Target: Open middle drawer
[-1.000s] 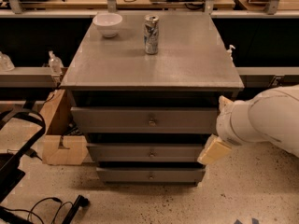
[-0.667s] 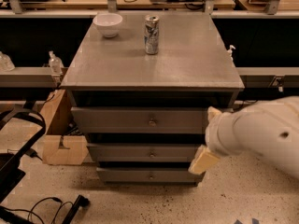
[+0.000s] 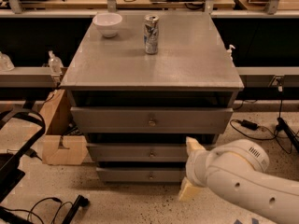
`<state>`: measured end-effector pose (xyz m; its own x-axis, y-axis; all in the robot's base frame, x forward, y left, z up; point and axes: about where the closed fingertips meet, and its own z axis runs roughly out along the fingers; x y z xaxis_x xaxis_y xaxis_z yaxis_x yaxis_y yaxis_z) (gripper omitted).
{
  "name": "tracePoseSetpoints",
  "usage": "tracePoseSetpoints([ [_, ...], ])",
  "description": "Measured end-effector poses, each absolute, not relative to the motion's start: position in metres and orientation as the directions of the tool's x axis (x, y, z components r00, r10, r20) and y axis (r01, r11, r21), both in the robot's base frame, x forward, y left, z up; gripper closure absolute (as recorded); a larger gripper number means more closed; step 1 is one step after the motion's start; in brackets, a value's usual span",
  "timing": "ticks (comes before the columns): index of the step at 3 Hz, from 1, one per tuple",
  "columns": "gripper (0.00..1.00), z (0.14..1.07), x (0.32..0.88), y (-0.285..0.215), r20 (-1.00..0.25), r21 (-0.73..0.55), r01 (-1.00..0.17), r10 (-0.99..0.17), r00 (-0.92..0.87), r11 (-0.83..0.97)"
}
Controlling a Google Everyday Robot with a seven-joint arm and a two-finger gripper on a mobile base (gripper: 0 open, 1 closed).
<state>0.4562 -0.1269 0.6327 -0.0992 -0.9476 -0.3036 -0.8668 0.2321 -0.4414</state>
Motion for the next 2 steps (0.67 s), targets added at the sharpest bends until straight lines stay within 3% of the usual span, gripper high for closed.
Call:
tracePoseSetpoints([
  [2, 0.0, 0.577, 0.465, -0.126, -0.215, -0.434, -0.881, -0.971, -0.104, 0.19],
])
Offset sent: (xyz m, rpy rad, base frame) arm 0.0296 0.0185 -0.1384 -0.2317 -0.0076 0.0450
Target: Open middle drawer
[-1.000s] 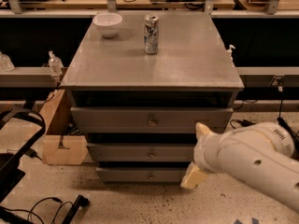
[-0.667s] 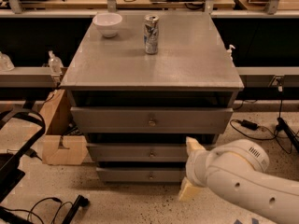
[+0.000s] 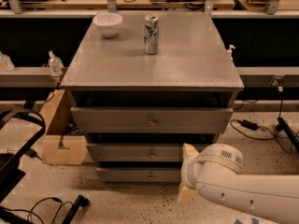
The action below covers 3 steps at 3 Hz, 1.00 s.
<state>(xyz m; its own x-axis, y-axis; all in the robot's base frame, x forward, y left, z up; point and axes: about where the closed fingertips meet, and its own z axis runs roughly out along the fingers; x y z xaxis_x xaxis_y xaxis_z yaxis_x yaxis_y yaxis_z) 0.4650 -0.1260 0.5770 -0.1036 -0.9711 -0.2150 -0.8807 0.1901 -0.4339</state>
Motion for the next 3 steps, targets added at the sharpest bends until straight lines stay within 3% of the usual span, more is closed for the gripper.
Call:
tracePoseSetpoints([
  [3, 0.0, 0.519, 0.485, -0.132, -0.188, -0.363, -0.907, -0.97, -0.152, 0.212],
])
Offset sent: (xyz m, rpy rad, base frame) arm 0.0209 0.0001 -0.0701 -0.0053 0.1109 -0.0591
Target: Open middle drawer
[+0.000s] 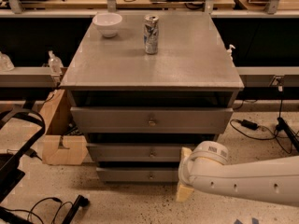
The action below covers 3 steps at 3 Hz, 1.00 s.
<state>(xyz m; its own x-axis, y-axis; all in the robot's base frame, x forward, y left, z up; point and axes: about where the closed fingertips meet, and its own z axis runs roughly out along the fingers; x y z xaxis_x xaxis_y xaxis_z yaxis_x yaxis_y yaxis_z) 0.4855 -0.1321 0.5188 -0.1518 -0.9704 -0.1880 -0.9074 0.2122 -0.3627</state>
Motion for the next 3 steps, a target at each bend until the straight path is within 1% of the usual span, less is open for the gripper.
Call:
tracePoseSetpoints([
  [1, 0.0, 0.484, 0.502, -0.136, -0.166, -0.348, -0.922, -0.979, -0.119, 0.171],
  [3, 0.0, 0.446, 0.559, -0.143, -0.067, -0.39, -0.921, -0.997, 0.039, -0.009],
])
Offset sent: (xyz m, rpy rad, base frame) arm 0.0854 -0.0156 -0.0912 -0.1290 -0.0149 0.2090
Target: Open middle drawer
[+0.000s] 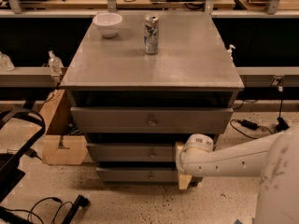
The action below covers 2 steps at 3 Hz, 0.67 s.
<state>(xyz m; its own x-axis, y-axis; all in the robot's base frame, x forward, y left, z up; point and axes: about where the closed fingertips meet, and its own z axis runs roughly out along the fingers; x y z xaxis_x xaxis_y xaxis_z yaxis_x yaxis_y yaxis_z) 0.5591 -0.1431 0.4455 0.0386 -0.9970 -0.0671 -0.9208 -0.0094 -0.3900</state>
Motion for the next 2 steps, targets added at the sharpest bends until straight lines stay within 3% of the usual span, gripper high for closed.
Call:
tracePoseSetpoints([
  [2, 0.0, 0.426, 0.598, -0.147, 0.03, -0.388, -0.912, -0.991, 0.128, -0.13],
])
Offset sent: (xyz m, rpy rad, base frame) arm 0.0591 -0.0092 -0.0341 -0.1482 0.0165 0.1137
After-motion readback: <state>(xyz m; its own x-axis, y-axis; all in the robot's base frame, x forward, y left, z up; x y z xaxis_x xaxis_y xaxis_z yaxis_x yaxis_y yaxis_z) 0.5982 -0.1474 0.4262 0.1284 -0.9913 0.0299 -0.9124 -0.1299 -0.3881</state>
